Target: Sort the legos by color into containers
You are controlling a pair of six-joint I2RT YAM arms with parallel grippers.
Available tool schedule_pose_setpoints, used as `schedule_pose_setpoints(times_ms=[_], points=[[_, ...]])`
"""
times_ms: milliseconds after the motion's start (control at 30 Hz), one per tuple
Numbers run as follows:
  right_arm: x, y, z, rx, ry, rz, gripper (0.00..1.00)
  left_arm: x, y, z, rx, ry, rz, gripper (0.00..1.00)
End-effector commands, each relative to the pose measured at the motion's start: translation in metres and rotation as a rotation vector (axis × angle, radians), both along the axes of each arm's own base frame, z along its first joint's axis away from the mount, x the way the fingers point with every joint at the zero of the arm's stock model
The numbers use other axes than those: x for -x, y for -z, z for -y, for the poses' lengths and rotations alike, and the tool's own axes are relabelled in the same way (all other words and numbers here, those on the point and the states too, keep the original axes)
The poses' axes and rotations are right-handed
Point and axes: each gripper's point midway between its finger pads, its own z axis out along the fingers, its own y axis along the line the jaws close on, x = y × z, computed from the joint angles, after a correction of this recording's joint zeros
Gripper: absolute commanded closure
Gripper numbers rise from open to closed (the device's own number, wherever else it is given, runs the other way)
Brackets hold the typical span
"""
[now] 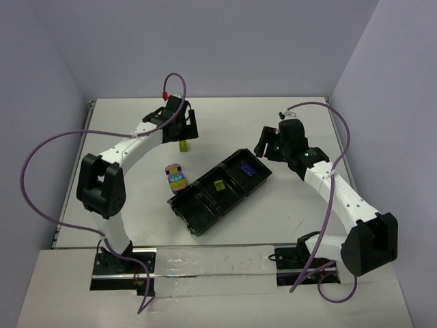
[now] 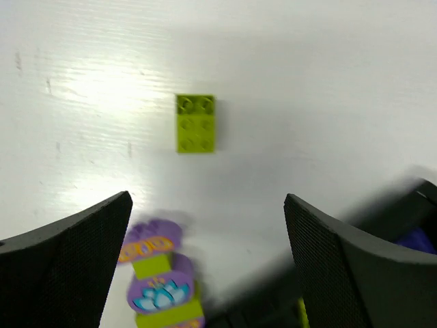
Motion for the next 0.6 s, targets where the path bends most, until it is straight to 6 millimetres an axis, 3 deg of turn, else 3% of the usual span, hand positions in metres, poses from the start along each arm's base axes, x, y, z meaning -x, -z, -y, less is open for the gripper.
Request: schedule_pose_setpoints(times_ms=[0,133,367,567], points=[[-0.006,-0.019,-0.003,-0.008,-0.009,0.048,0.30,-0.017,0.013,-0.014,-0.080,0.022,-0.044,0.01],[-0.009,-0.018,-0.004,-0.005,-0.012,0.046,0.30,-0.028,0.037,-0.009,-0.104,0.053,-0.085,0.04],[-0.013,-0.015,-0.007,0.000,-0.021,0.037,0.30,-0.041,0.056,-0.004,-0.095,0.049,-0.105,0.24],[-0.015,-0.014,-0.007,0.005,-0.023,0.035,0.30,-0.047,0.074,-0.008,-0.137,0.029,-0.125,0.32]])
